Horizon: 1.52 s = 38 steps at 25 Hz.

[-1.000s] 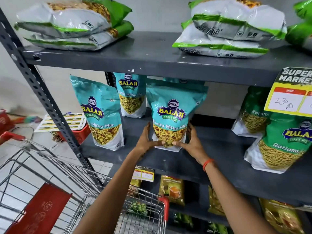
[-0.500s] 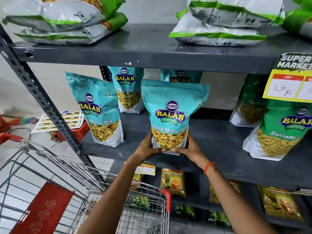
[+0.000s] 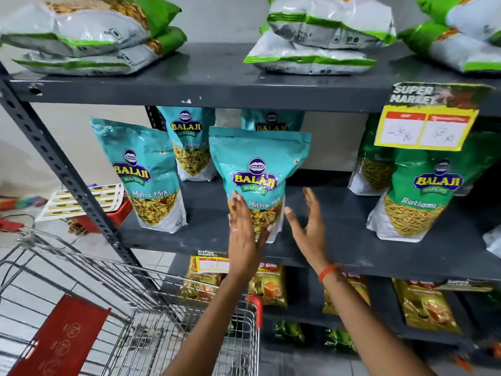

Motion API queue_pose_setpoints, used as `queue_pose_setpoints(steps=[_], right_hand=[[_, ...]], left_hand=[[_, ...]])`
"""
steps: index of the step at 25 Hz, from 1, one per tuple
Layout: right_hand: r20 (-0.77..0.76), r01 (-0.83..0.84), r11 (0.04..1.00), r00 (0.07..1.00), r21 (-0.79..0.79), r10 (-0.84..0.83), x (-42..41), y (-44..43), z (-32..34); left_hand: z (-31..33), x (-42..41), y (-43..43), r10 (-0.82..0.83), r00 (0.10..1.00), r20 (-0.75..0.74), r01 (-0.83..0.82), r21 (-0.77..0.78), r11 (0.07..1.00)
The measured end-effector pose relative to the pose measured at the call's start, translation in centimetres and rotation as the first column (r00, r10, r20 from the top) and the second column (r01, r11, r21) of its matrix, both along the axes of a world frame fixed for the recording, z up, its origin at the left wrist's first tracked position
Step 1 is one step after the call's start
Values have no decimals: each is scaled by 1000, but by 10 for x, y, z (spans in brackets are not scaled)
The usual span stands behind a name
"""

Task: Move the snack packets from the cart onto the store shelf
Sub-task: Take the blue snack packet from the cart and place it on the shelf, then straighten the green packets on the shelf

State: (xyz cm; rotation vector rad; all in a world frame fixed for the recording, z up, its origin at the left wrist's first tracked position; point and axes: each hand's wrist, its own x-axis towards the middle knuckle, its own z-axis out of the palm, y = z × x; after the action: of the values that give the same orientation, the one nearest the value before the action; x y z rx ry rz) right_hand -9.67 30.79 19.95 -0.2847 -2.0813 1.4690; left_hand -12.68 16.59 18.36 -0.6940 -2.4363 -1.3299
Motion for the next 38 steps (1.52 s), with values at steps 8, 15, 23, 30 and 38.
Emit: queue_pose_setpoints(steps=[8,15,23,30,38], right_hand=[[-262,376,905,910,199,-320,62,122,3],[237,171,982,960,-84,-147,99,285,-28],[315,-70,974,939,-216,138,114,316,-30],[340,-81,987,932,-141,125,131,303,-34],[-12,110,975,993,-194,-114,124,300,13]], left_hand=[[20,46,156,-307,925,222,279,148,949],[9,29,268,-314,771,554,339,60,939],[-10,44,280,-363,702,613,314,192,930],[-13,57,267,-383,654,652,335,204,920],[44,62,265,-335,825,455,7,585,811]])
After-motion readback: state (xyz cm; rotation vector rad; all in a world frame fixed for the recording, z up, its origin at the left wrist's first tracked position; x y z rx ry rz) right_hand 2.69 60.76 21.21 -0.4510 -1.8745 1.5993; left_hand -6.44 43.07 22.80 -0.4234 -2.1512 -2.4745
